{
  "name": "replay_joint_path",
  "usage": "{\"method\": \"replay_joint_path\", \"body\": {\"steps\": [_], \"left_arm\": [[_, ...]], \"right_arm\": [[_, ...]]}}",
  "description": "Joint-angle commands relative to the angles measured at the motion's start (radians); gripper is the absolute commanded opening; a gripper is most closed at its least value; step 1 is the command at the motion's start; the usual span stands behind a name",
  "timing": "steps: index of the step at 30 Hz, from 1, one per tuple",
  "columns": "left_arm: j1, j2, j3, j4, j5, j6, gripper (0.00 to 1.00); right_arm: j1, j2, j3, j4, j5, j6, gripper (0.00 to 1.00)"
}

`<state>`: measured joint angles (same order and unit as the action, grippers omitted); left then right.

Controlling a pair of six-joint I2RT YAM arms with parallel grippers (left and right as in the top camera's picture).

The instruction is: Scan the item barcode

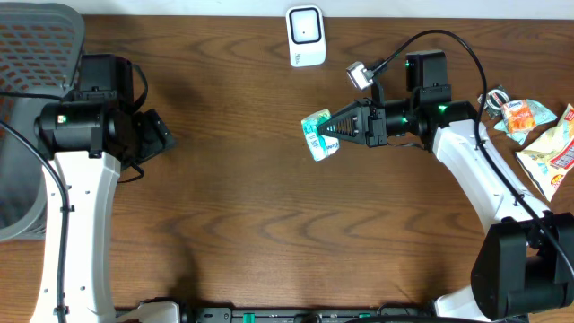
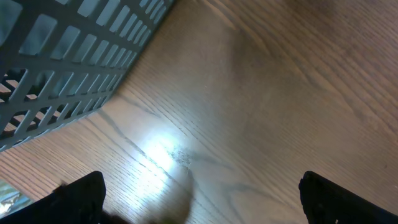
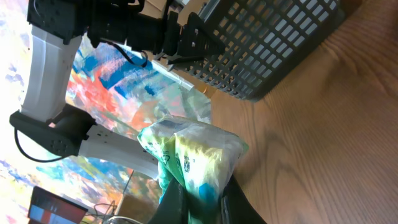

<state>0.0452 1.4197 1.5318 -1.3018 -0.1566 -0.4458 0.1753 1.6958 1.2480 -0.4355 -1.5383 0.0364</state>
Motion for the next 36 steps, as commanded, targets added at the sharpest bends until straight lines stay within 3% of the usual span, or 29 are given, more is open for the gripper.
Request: {"method": "replay_joint_path", "body": {"steps": [1, 27, 36], "left_arm": [[0.004, 0.004, 0.004, -0.003, -0.010, -0.009, 0.98], [0.004, 0.004, 0.004, -0.003, -0.010, -0.008, 0.98], [0.004, 0.004, 0.004, -0.003, -0.010, -0.009, 0.98]], "right_arm": [[0.002, -0.009, -0.001, -0.002, -0.024, -0.016, 0.01], [0.003, -0.009, -0.001, -0.002, -0.023, -0.027, 0.01], [0.037, -0.009, -0.001, -0.003, 0.076, -0.026, 0.01]]}}
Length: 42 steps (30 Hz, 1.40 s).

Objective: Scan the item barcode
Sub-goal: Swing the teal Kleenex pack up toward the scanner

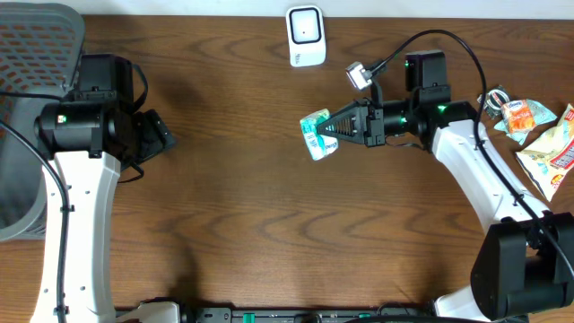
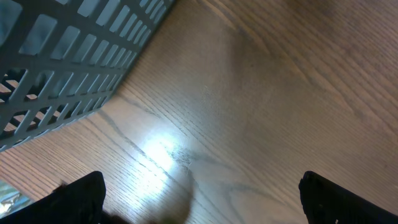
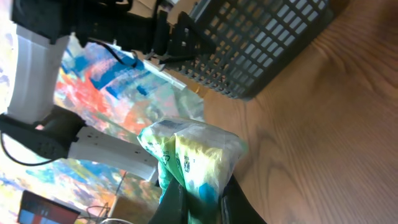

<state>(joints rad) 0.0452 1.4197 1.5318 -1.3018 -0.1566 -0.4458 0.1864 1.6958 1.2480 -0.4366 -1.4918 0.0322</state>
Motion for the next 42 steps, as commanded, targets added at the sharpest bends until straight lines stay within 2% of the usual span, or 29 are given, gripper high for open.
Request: {"method": "replay_joint_path", "body": {"steps": [1, 18, 20, 23, 29, 38, 42], "left_arm": [[0.004, 0.004, 0.004, -0.003, -0.010, -0.008, 0.98], [0.004, 0.004, 0.004, -0.003, -0.010, -0.009, 0.98], [0.004, 0.004, 0.004, -0.003, -0.010, -0.008, 0.98], [0.004, 0.004, 0.004, -0.003, -0.010, -0.009, 0.98], [0.004, 0.004, 0.004, -0.003, -0.010, -0.009, 0.98], [0.004, 0.004, 0.004, -0.003, -0.010, -0.009, 0.97], [0.004, 0.004, 0.004, -0.003, -0.010, -0.009, 0.98]], "right_arm": [[0.033, -0.009, -0.001, -0.002, 0.038, -0.022, 0.01], [0.054, -0.009, -0.001, -0.002, 0.086, -0.011, 0.01], [0.065, -0.009, -0.001, -0.005, 0.240, 0.064, 0.01], [0.108, -0.009, -0.001, -0.031, 0.584, 0.175, 0.01], [0.209, -0.009, 0.000, -0.028, 1.008, 0.238, 0.01], [0.241, -0.007, 0.032, -0.006, 1.194, 0.235, 0.01], [0.240, 0.016, 0.114, -0.036, 1.251, 0.180, 0.01]]}}
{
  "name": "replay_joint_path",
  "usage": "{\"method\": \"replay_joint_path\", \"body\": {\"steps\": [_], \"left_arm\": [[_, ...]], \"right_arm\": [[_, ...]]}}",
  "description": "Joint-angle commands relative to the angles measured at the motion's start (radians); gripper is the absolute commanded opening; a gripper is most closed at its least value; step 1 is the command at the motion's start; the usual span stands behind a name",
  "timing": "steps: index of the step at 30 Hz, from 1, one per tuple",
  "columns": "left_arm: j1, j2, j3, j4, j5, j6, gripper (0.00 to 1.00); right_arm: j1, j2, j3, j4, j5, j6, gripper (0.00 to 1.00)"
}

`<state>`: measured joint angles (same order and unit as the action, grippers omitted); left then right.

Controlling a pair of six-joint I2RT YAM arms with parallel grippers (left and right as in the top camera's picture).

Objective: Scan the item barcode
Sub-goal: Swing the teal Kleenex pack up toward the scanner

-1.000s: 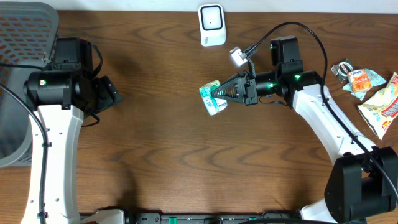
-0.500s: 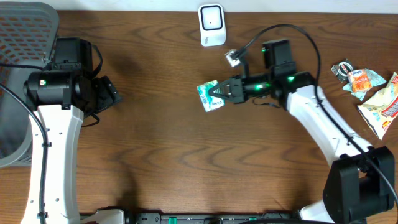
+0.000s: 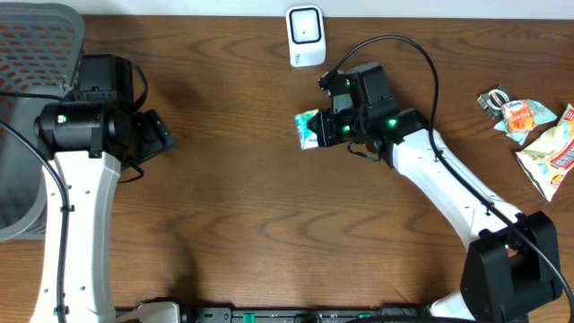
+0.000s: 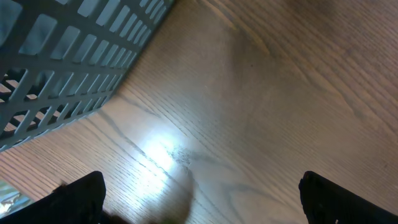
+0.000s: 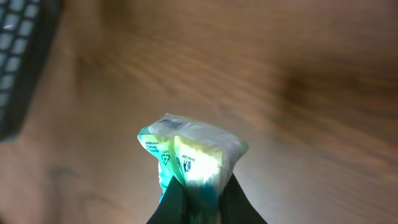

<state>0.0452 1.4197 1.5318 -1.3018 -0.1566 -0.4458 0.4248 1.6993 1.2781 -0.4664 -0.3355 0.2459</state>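
A small green and white snack packet (image 3: 310, 128) is pinched in my right gripper (image 3: 325, 128), which is shut on it above the table, just below the white barcode scanner (image 3: 305, 36) at the back edge. In the right wrist view the packet (image 5: 186, 155) points down at the wood, its lower end between the black fingers (image 5: 171, 202). My left gripper (image 4: 199, 214) hangs open at the left over bare wood, next to the grey basket (image 4: 68, 56), with nothing between its fingertips (image 4: 78, 193).
A grey mesh basket (image 3: 36, 99) stands at the far left. Several more snack packets (image 3: 534, 135) lie at the right edge of the brown table (image 3: 269, 233). The right arm's cable arcs over the wood behind the wrist.
My right wrist has turned from level to pointing down at the table, and the packet sits slightly left and closer to the scanner. The left arm has not moved.
My right gripper held the packet out level toward the left, below and right of the scanner, and stayed there at the second moment. Now the wrist points downward with the packet still held, nearer the scanner. My left gripper stayed open by the basket throughout.
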Motion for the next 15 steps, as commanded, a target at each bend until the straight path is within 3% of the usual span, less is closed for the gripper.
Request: {"method": "replay_joint_path", "body": {"steps": [1, 15], "left_arm": [[0.004, 0.004, 0.004, -0.003, -0.010, -0.009, 0.98], [0.004, 0.004, 0.004, -0.003, -0.010, -0.009, 0.98]], "right_arm": [[0.002, 0.029, 0.117, -0.024, 0.105, -0.046, 0.01], [-0.008, 0.536, 0.943, -0.393, 0.386, -0.218, 0.01]]}}
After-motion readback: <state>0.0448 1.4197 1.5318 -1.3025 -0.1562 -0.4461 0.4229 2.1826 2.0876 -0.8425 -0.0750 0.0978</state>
